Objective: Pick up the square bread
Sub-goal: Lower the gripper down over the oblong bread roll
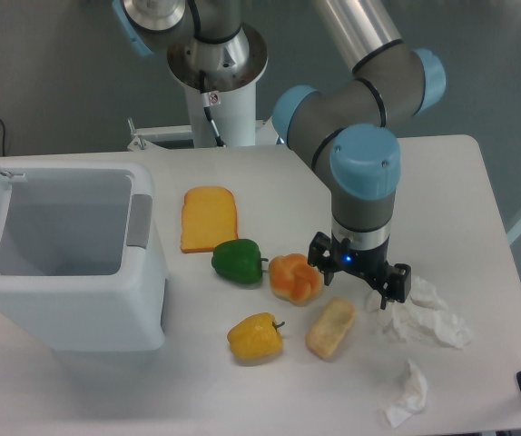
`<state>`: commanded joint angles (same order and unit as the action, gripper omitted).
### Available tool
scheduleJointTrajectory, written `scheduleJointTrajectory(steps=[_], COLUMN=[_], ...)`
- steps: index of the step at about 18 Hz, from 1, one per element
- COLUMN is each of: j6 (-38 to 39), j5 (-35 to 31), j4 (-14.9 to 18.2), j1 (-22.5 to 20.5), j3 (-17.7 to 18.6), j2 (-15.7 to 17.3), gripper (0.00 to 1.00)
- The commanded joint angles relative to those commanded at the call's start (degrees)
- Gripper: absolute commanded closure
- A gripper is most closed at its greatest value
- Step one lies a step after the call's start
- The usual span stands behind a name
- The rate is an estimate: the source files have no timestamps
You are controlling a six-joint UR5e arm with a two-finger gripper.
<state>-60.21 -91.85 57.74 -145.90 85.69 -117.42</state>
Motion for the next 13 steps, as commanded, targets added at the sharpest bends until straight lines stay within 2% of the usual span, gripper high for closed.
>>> scheduleJointTrajectory(steps=[3, 7, 13], j6=[-0.17, -0.53, -1.40], j5=[1.14, 5.80, 6.16], j4=[0.09, 0.09, -0.18], j1=[0.09, 0.00, 0.00], j3=[0.17, 0.35, 0.35], j2=[-1.23, -2.29, -3.78], gripper=[0.00, 0.00, 0.00])
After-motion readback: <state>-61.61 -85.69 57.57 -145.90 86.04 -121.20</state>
